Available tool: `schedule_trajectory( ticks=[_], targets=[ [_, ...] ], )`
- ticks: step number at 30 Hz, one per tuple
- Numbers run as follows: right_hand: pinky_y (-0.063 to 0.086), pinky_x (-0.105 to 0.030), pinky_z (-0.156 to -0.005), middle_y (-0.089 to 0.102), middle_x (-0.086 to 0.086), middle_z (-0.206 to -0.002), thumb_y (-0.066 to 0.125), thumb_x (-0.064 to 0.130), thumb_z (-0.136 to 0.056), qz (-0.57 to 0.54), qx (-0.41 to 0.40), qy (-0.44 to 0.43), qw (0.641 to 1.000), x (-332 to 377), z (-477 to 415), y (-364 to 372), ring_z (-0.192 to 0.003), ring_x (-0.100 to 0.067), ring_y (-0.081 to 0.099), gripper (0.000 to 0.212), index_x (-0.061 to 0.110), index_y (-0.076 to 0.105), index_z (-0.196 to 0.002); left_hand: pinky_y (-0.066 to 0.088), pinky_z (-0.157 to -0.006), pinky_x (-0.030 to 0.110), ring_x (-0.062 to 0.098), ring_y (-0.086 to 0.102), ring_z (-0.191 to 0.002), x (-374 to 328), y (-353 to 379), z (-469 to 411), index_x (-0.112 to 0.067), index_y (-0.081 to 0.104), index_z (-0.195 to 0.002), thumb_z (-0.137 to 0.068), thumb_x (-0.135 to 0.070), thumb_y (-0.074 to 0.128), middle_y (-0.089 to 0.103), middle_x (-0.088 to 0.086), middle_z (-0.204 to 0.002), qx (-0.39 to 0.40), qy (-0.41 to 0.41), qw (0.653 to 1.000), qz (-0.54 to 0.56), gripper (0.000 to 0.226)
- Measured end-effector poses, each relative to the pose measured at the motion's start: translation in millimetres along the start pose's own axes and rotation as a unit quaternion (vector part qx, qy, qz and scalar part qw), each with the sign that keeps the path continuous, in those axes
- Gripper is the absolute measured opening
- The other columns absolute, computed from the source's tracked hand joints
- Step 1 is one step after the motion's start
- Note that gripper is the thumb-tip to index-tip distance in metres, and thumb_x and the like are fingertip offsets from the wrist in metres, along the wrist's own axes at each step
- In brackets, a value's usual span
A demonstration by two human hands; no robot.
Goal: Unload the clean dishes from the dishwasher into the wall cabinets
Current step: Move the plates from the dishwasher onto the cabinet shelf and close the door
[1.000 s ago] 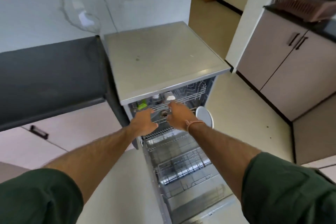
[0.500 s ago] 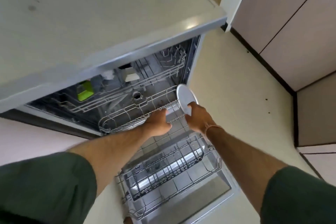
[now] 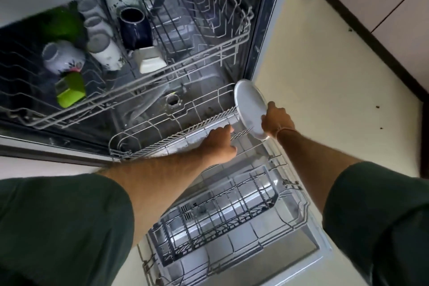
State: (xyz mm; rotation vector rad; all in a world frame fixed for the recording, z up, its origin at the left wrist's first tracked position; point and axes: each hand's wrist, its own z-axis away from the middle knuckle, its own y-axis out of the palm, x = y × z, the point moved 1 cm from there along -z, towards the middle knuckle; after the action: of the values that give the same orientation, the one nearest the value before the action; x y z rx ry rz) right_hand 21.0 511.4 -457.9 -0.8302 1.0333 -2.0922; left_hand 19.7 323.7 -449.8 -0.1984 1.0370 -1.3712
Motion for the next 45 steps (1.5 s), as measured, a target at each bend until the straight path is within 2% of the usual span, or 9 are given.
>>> schedule_trajectory(
  ticks=[4, 9, 20, 23, 27, 30, 35, 40, 45],
  targets=[
    [0.048, -0.044, -0.084, 0.06, -0.023, -0.116, 0.043, 0.012, -0.093, 0.067, -0.054, -0.043, 0.995, 5.1, 5.8, -6.6, -0.104, -0.044, 0.059, 0.029, 0.006, 0.05, -0.12, 0.04, -0.111, 0.041, 0.027, 0.042, -0.137, 4.0, -4.8, 8.4, -0.012, 0.038, -0.145, -0.085, -0.02, 0.061, 0.046, 0.013, -0.147, -0.018, -0.009, 1.0, 0.011, 0.065],
    [0.051, -0.041, -0.077, 0.066, -0.016, -0.103, 0.044, 0.013, -0.09, 0.06, -0.099, -0.094, 0.989, 5.6, 42.8, -36.1, -0.091, -0.038, 0.064, 0.025, 0.009, 0.055, -0.112, 0.038, -0.109, 0.03, 0.027, 0.045, -0.135, -7.1, -31.8, 33.7, -0.01, 0.04, -0.144, -0.088, -0.016, 0.061, 0.047, 0.014, -0.145, -0.065, -0.021, 0.997, 0.026, 0.061],
    [0.052, -0.035, -0.079, 0.069, -0.01, -0.108, 0.049, 0.021, -0.084, 0.131, -0.021, -0.269, 0.954, 50.5, 178.4, -142.7, -0.099, -0.033, 0.064, 0.03, 0.022, 0.06, -0.113, 0.027, -0.117, 0.033, 0.025, 0.033, -0.142, -60.5, -130.6, 161.4, -0.016, 0.029, -0.153, -0.089, -0.019, 0.068, 0.036, 0.005, -0.154, -0.151, 0.012, 0.988, 0.014, 0.074],
    [0.052, -0.034, -0.079, 0.069, -0.009, -0.108, 0.047, 0.026, -0.093, 0.101, -0.021, -0.311, 0.945, 76.5, 236.2, -163.1, -0.097, -0.031, 0.064, 0.025, 0.023, 0.062, -0.113, 0.037, -0.11, 0.034, 0.025, 0.044, -0.134, -60.2, -152.1, 220.6, -0.018, 0.045, -0.145, -0.088, -0.027, 0.067, 0.046, 0.006, -0.148, -0.146, -0.003, 0.989, -0.005, 0.061],
    [0.038, -0.026, -0.07, 0.07, -0.004, -0.102, 0.05, 0.029, -0.097, 0.068, -0.02, -0.362, 0.93, 120.8, 321.3, -194.2, -0.093, -0.026, 0.063, 0.015, 0.025, 0.064, -0.102, 0.054, -0.085, 0.037, 0.027, 0.063, -0.106, -44.8, -184.7, 315.4, -0.018, 0.066, -0.121, -0.091, -0.031, 0.057, 0.065, 0.009, -0.122, -0.165, -0.009, 0.986, 0.018, 0.034],
    [0.045, -0.028, -0.066, 0.067, 0.002, -0.088, 0.059, 0.032, -0.091, 0.038, -0.009, -0.389, 0.92, 160.1, 389.3, -218.2, -0.082, -0.021, 0.063, 0.006, 0.027, 0.059, -0.087, 0.051, -0.088, 0.037, 0.028, 0.062, -0.106, -32.6, -214.9, 400.5, -0.013, 0.07, -0.114, -0.093, -0.027, 0.059, 0.068, 0.011, -0.116, -0.218, 0.005, 0.976, 0.013, 0.027],
    [0.051, -0.035, -0.087, 0.069, -0.006, -0.116, 0.066, 0.038, -0.086, 0.096, 0.002, -0.446, 0.89, 237.5, 503.3, -244.8, -0.104, -0.028, 0.064, 0.041, 0.023, 0.064, -0.124, 0.055, -0.084, 0.033, 0.021, 0.068, -0.093, -16.1, -268.9, 549.9, -0.014, 0.075, -0.106, -0.091, -0.021, 0.065, 0.074, 0.007, -0.102, -0.321, 0.015, 0.945, 0.052, 0.02],
    [0.048, -0.033, -0.084, 0.071, -0.012, -0.107, 0.063, 0.036, -0.091, 0.092, -0.066, -0.496, 0.861, 314.9, 615.9, -269.7, -0.098, -0.03, 0.064, 0.03, 0.02, 0.071, -0.115, 0.057, -0.078, 0.033, 0.019, 0.069, -0.085, 3.5, -319.8, 687.8, -0.02, 0.077, -0.1, -0.089, -0.019, 0.066, 0.075, 0.001, -0.091, -0.404, 0.012, 0.914, 0.026, 0.015],
    [0.044, -0.028, -0.073, 0.072, -0.006, -0.098, 0.059, 0.032, -0.096, 0.089, -0.12, -0.57, 0.808, 389.5, 722.9, -286.9, -0.086, -0.024, 0.064, 0.021, 0.019, 0.071, -0.107, 0.057, -0.084, 0.028, 0.017, 0.065, -0.095, 29.2, -360.8, 807.0, -0.018, 0.072, -0.118, -0.095, -0.013, 0.062, 0.072, 0.002, -0.109, -0.446, -0.019, 0.895, -0.007, 0.025]
  ],
)
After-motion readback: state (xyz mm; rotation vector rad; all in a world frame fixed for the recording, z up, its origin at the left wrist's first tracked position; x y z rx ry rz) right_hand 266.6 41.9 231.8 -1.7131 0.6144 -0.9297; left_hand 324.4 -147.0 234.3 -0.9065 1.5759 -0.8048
